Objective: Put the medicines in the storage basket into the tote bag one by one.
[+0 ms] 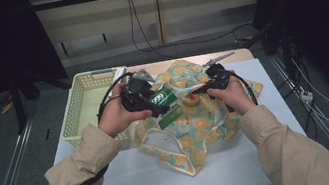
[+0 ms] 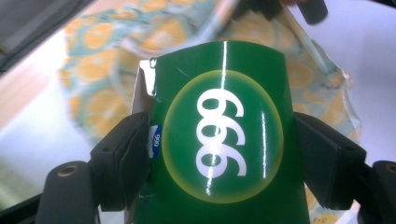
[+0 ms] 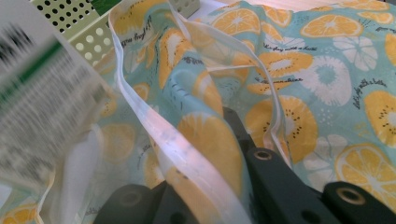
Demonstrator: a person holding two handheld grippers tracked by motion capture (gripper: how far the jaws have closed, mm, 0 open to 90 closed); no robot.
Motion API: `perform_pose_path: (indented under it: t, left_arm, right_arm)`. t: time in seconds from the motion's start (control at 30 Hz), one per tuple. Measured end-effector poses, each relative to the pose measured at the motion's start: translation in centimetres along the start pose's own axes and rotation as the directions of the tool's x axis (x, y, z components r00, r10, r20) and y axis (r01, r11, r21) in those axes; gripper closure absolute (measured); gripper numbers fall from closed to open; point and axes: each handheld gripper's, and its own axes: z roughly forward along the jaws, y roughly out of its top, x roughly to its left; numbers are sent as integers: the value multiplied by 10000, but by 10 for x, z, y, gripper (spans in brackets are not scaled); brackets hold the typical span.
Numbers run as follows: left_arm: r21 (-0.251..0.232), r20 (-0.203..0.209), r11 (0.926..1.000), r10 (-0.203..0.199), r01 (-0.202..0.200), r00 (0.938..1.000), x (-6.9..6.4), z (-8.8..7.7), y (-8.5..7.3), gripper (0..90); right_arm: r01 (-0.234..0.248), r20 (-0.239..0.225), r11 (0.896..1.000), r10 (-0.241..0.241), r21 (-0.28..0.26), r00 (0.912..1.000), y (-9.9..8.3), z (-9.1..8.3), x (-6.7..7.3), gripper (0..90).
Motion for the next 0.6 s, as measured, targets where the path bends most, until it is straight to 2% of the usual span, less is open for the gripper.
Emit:
perform_pose_path:
  t: [0.07, 0.17, 0.23, 0.3, 0.33, 0.43, 0.47, 0.6]
  left_arm:
    - [28, 45, 10000, -58, 58, 10000, -5, 15, -2, 230]
    - [294, -65, 9994, 165, -163, 9998, -11, 37, -2, 230]
    - [251, 75, 9997, -13, 11, 10000, -14, 52, -3, 229]
    - [364, -108, 9993, 41, -37, 9999, -16, 66, -3, 228]
    - [498, -186, 9986, 192, -183, 9996, -16, 71, -2, 227]
    - [485, -199, 9988, -1, 10, 9998, -14, 87, -1, 226]
    - [504, -263, 9987, 45, -32, 9996, -13, 91, 0, 225]
    - [237, -555, 9994, -250, 264, 9981, -7, 105, 6, 221]
  right_arm:
    - [-9, 18, 10000, 9, -26, 10000, 0, -2, 0, 900]
    - [34, 42, 10000, -33, -23, 10000, 2, -4, 2, 900]
    - [34, 52, 9999, -33, -102, 10000, 3, -5, 3, 900]
    - [83, 68, 9999, -82, -108, 9999, 4, -6, 4, 900]
    - [84, 59, 9999, -83, -121, 9999, 5, -7, 5, 900]
    - [129, 105, 9998, -128, -125, 9999, 6, -8, 6, 900]
    - [128, 103, 9998, -127, -152, 9999, 6, -9, 6, 900]
    - [117, 93, 9998, -115, -184, 9999, 6, -10, 7, 900]
